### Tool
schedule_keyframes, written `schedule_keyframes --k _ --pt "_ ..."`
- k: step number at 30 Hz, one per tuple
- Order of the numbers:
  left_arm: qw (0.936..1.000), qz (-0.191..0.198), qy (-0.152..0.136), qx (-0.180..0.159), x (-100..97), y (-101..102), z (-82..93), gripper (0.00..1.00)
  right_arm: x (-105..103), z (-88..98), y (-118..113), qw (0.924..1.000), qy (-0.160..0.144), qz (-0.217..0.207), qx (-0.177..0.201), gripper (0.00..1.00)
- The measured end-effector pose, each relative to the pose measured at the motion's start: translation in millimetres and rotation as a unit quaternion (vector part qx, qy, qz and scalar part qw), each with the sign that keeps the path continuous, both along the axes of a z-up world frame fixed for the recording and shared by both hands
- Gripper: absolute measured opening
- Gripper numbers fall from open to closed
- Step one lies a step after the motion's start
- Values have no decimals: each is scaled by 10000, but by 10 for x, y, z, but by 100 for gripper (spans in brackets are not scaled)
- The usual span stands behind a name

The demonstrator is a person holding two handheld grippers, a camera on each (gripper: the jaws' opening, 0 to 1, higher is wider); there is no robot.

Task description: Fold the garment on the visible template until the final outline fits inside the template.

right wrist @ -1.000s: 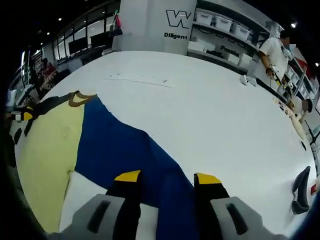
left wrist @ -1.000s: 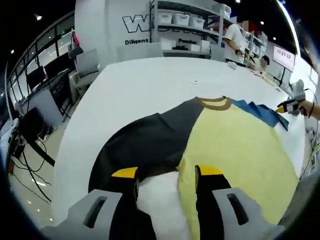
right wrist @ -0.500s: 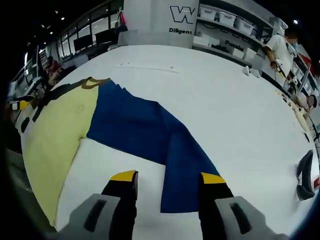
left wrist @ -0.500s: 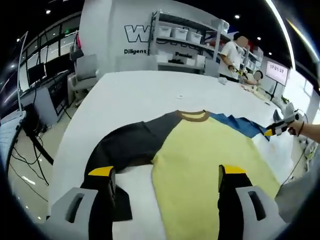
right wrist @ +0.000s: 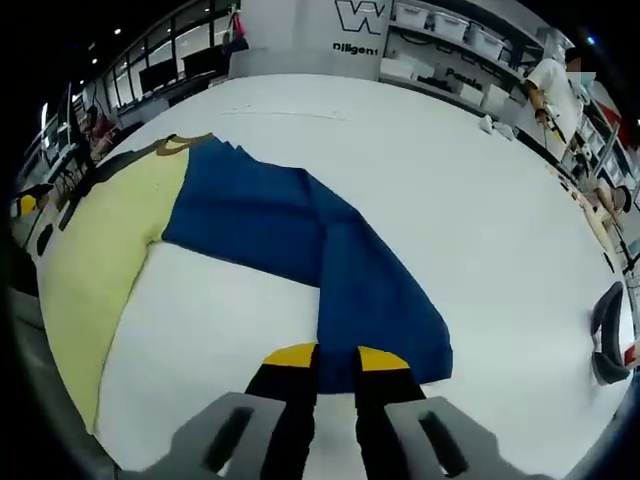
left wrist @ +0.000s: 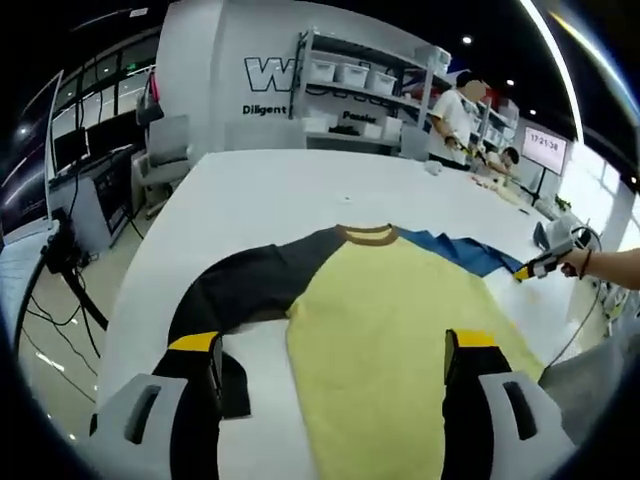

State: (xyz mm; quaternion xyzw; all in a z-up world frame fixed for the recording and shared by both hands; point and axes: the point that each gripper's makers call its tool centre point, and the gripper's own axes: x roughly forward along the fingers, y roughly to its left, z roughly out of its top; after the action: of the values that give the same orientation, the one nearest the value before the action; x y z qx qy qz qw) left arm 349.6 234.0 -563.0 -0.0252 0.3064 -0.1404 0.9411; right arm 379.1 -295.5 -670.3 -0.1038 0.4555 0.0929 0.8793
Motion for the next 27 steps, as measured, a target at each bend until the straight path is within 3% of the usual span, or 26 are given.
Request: schedule_keyframes --k 4,10,14,17,27 --pt "10000 -20 67 33 -25 -21 -22 90 -2 23 1 10000 -8 29 4 0" --pt "9998 -120 49 180 -30 -32 6 87 62 221 -53 9998 -64 -47 202 0" --pt "9998 -82 22 165 -18 1 42 86 297 460 -216 9976 -401 -391 418 0" --pt "9998 -81 -1 177 -14 16 64 85 411 556 -336 9967 -461 -567 356 0" --pt "9996 -48 17 263 -40 66 59 85 598 649 -576 9891 -356 -1337 505 0"
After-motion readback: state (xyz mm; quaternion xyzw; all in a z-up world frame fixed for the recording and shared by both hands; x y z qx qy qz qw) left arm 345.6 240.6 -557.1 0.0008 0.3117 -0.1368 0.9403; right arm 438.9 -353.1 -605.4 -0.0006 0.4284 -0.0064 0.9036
